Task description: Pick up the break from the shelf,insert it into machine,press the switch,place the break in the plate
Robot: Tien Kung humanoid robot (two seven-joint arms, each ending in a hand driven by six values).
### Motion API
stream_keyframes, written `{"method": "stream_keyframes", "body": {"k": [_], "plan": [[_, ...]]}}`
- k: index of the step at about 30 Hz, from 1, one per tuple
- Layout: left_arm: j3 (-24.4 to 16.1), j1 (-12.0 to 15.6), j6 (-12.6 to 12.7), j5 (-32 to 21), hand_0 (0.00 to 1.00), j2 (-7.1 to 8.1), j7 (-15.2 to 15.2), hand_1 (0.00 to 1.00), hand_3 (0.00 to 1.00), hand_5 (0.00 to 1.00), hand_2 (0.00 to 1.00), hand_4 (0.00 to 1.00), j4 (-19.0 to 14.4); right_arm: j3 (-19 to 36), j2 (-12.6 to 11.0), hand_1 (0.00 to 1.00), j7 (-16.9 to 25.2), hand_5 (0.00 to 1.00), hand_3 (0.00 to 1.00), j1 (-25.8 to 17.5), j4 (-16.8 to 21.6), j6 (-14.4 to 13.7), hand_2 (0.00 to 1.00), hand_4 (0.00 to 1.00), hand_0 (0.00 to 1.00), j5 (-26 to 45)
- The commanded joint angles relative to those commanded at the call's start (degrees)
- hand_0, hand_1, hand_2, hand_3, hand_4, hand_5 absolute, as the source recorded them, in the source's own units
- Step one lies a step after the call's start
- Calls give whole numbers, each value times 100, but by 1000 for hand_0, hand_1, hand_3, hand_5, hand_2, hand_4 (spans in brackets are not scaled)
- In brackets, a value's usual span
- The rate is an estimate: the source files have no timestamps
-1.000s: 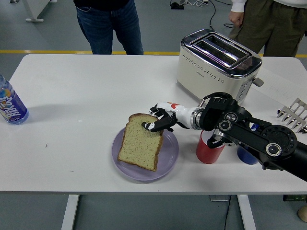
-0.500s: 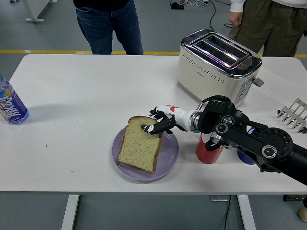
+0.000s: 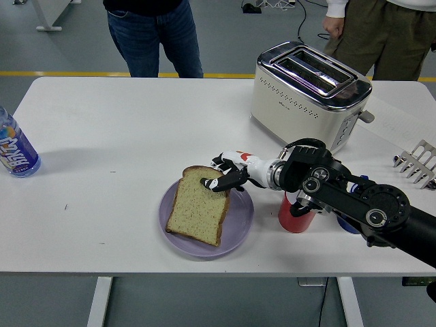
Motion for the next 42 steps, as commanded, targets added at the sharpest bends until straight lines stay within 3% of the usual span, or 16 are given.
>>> {"method": "stream_keyframes", "body": {"k": [7,8,13,14,25,26,31,32,37,38,42], "plan": [[14,-9,1,-19,633,1,-5,490,540,806,468,333,0,-6,10,44,85,47,427,11,-38,199,348,413,2,-204],[13,-10,1,-20,633,1,-5,490,540,806,468,334,0,-7,11,115,103,47,451,11,-44,238,383,442,61,-235],[17,-15,3,-29,633,0,-8,490,540,806,468,334,0,-7,24,115,191,47,451,15,-87,414,383,442,61,-395],[15,-17,3,-28,634,-1,-8,490,540,808,468,334,0,-4,27,167,201,64,467,17,-92,430,409,472,113,-416],[38,-32,3,-52,633,1,-9,490,541,807,469,334,0,3,76,223,345,90,490,41,-165,580,446,510,144,-581],[33,-33,3,-49,633,0,-8,490,540,807,469,333,0,7,79,287,371,100,512,43,-174,589,468,534,172,-626],[37,-33,3,-52,633,1,-10,490,540,807,469,333,0,17,77,287,436,100,512,46,-199,638,468,534,172,-787],[34,-32,2,-48,633,1,-9,491,540,806,469,334,0,21,75,373,476,122,537,45,-208,659,506,562,263,-862],[28,-31,2,-44,633,0,-9,491,540,806,469,334,0,31,65,373,585,122,537,41,-221,749,506,562,263,-1059],[26,-30,2,-43,633,-1,-8,491,540,805,469,334,0,31,64,433,623,135,563,40,-226,761,557,583,345,-1114],[32,-36,4,-52,633,-1,-11,491,540,805,469,334,0,38,62,433,732,135,563,41,-242,791,557,583,345,-1248]]}}
